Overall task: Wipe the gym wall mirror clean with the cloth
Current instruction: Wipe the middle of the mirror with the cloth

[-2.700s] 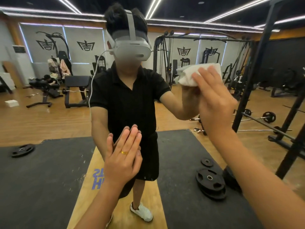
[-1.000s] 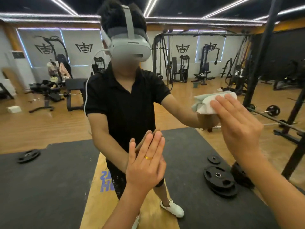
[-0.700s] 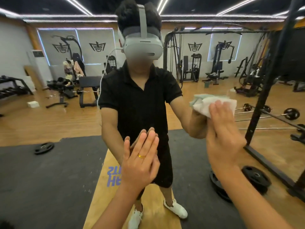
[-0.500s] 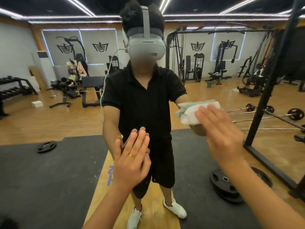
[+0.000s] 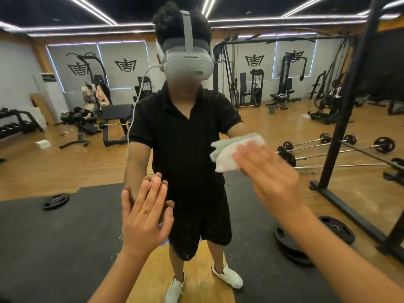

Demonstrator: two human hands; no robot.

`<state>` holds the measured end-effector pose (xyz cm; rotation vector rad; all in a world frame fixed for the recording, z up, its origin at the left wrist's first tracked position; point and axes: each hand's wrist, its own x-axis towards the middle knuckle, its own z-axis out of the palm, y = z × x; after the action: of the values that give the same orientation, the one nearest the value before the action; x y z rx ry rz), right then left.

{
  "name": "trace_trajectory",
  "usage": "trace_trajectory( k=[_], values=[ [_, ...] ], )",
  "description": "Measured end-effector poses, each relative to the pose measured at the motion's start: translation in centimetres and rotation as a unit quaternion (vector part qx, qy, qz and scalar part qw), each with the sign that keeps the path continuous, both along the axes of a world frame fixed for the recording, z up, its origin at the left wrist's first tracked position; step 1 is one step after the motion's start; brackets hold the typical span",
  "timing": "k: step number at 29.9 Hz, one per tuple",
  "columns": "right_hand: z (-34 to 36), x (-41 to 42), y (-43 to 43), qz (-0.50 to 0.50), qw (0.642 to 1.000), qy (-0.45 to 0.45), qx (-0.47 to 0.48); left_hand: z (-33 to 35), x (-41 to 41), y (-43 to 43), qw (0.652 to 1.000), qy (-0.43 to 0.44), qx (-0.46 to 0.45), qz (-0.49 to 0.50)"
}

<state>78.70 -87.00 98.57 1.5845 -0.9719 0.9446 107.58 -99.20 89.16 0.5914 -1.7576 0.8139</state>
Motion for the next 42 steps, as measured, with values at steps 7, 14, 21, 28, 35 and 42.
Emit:
trace_trajectory(
  k=[7,14,21,28,35,42],
  values=[
    [3.6,-3.4,0.2,-0.042,0.98,-0.171,-0.096,0.1,0.1,0.3,1.0,0.0,0.012,-0.008],
    [-3.6,-1.4,0.8,-0.013,0.992,-0.124,-0.025,1.4,-2.5,3.3,0.996,-0.035,-0.008,-0.077],
    [-3.6,-2.8,0.7,-0.012,0.995,-0.101,-0.001,2.6,-10.9,4.8,0.991,-0.088,0.033,-0.091],
    [1.1,-6.1,1.4,-0.03,0.995,-0.081,-0.04,1.3,-11.5,3.5,0.993,-0.101,0.009,-0.063],
    [4.9,-6.5,0.9,-0.032,0.959,-0.256,-0.113,1.0,-11.6,3.3,0.993,-0.106,-0.001,-0.048],
    [-1.1,-6.3,1.6,-0.015,0.997,-0.073,-0.014,1.2,-11.5,3.5,0.994,-0.111,-0.006,-0.025]
  ],
)
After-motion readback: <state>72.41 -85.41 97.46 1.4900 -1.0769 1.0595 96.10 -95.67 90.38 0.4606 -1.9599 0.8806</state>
